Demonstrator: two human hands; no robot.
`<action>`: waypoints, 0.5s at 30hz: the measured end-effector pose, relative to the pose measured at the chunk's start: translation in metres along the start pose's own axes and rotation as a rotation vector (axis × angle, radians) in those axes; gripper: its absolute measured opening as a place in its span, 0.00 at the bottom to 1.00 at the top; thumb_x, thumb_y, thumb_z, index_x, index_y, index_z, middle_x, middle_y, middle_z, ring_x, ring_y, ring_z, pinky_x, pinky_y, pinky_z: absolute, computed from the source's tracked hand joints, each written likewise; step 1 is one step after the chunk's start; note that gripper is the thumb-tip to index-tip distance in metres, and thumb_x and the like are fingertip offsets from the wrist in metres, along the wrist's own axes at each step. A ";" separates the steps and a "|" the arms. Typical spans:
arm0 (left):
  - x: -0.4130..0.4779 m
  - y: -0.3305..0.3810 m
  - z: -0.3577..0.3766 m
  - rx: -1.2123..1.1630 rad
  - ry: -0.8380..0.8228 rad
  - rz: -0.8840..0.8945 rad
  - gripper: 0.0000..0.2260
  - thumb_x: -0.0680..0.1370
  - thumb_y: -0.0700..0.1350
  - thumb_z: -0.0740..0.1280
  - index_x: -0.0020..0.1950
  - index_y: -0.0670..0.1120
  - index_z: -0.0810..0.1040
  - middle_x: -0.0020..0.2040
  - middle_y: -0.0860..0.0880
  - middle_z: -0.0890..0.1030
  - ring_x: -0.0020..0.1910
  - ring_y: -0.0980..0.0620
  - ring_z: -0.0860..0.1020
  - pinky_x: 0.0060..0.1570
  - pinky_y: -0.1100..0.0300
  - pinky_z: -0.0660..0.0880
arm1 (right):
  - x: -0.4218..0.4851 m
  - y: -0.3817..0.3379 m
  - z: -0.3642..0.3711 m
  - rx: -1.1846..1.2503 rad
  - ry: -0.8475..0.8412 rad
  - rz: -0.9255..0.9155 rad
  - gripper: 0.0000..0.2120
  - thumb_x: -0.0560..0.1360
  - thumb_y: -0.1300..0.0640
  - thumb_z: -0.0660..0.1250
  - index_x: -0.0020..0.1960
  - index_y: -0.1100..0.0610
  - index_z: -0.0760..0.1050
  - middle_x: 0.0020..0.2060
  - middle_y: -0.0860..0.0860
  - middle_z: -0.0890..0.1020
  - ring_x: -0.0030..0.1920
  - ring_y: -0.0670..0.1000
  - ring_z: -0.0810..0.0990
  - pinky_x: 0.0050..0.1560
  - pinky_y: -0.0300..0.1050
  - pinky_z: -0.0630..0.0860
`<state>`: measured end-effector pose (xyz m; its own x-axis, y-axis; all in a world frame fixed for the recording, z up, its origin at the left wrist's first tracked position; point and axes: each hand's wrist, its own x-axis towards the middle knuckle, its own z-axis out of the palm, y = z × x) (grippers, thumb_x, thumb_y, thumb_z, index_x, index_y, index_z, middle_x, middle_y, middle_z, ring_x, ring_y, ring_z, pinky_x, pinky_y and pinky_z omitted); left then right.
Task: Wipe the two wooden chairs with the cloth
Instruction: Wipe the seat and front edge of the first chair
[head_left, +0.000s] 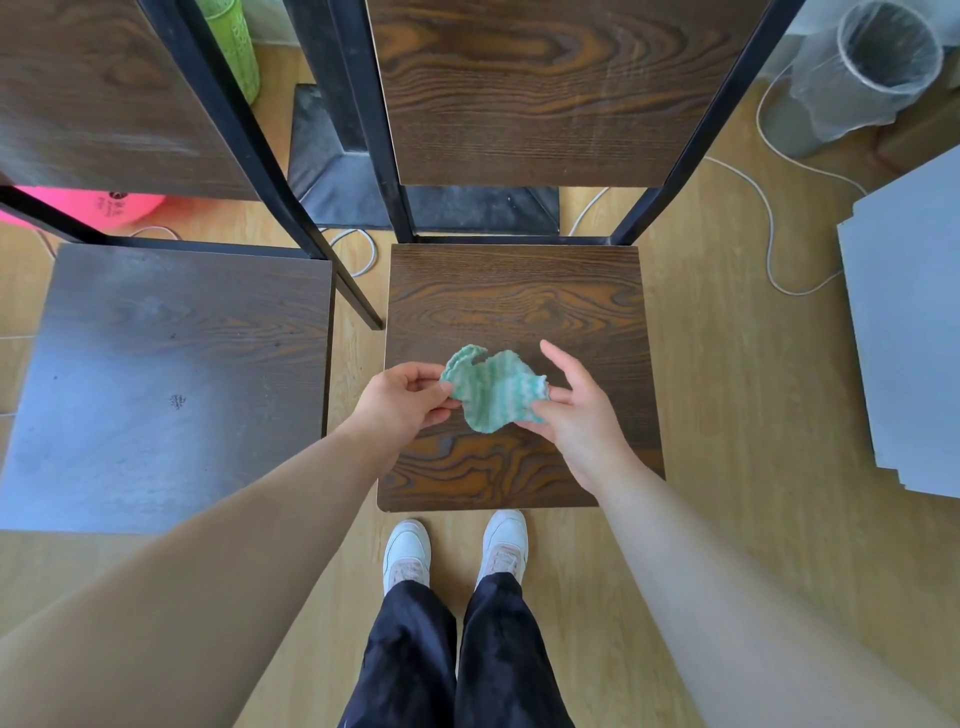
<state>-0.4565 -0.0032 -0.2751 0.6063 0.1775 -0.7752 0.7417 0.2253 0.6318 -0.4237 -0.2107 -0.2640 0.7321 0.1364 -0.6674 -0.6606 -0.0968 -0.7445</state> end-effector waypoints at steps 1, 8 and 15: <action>0.000 0.000 -0.002 0.003 0.011 0.009 0.07 0.80 0.37 0.69 0.56 0.44 0.80 0.50 0.44 0.86 0.48 0.50 0.85 0.54 0.54 0.81 | 0.001 0.000 -0.004 0.017 0.004 0.000 0.30 0.77 0.73 0.62 0.71 0.46 0.72 0.53 0.56 0.83 0.53 0.54 0.85 0.52 0.49 0.83; 0.006 -0.003 -0.013 0.065 0.082 0.031 0.09 0.80 0.36 0.67 0.55 0.49 0.81 0.51 0.45 0.84 0.49 0.52 0.85 0.52 0.55 0.81 | 0.006 -0.003 -0.029 0.073 0.013 0.091 0.16 0.78 0.73 0.61 0.58 0.59 0.81 0.59 0.54 0.79 0.62 0.55 0.79 0.58 0.54 0.81; 0.008 -0.004 -0.018 0.066 0.055 -0.002 0.11 0.79 0.32 0.67 0.54 0.47 0.83 0.53 0.46 0.83 0.50 0.53 0.85 0.53 0.57 0.81 | 0.011 -0.002 -0.043 -0.044 -0.114 0.118 0.24 0.76 0.75 0.63 0.65 0.53 0.76 0.63 0.53 0.79 0.64 0.52 0.78 0.61 0.53 0.79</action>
<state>-0.4601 0.0150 -0.2841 0.5891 0.2300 -0.7746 0.7616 0.1622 0.6274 -0.4070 -0.2512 -0.2712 0.6247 0.2319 -0.7456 -0.7312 -0.1613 -0.6628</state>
